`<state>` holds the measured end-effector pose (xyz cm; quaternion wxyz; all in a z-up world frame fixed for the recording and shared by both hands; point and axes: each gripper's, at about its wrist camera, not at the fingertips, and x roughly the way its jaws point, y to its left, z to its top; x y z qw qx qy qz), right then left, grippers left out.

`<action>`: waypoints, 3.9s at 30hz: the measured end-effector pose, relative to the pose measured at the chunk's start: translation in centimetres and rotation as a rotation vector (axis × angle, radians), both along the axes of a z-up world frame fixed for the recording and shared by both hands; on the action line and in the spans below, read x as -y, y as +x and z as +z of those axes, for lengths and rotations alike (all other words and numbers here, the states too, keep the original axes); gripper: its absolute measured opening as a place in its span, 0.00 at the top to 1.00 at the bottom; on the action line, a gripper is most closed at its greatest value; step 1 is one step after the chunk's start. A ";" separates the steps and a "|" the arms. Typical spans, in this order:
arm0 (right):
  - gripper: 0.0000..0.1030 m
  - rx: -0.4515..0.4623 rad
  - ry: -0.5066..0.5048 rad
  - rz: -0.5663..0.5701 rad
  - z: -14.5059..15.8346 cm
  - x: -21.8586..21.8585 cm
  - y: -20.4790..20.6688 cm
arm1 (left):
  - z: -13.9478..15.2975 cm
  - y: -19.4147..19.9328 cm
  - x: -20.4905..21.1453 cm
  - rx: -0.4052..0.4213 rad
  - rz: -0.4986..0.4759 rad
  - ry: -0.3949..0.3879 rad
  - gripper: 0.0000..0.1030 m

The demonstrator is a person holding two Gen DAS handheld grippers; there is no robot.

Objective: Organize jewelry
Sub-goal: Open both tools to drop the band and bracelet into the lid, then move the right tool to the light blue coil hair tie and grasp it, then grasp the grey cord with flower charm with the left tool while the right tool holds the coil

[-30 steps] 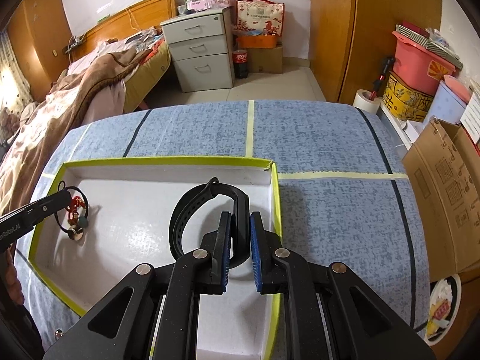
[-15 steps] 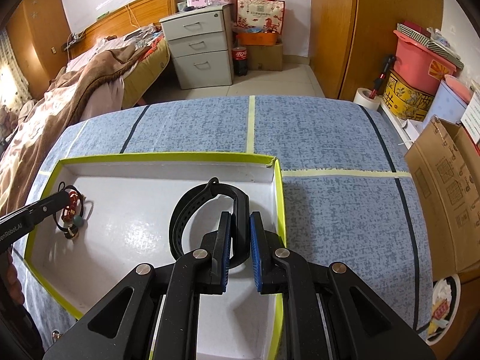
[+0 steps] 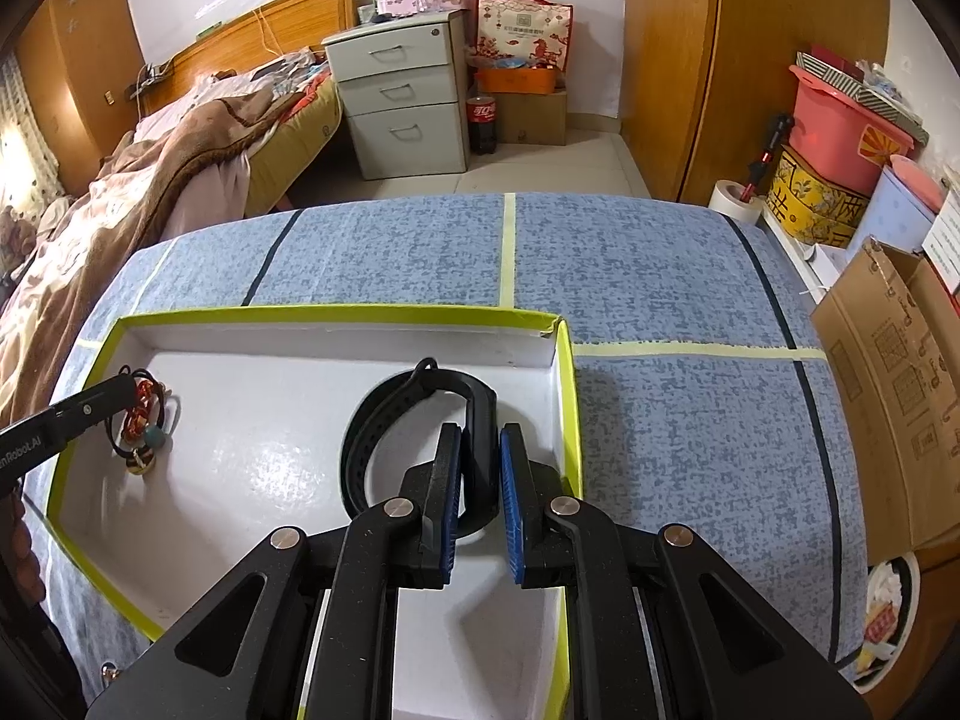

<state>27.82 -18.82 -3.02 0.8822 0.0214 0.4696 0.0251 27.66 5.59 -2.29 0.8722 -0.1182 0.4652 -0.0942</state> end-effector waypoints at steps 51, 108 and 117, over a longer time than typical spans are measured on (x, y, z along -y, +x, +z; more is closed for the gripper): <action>0.65 0.130 0.072 0.043 3.1 2.2 -19.2 | 1.8 -18.9 -2.4 0.121 -0.014 -0.055 0.48; 0.91 0.124 0.056 0.114 1.1 0.4 -22.6 | -0.5 -18.3 -1.0 0.044 -0.099 0.023 0.47; 0.90 0.081 -0.008 0.153 0.4 -1.2 -18.6 | -1.0 -16.6 0.3 0.034 -0.128 0.083 0.47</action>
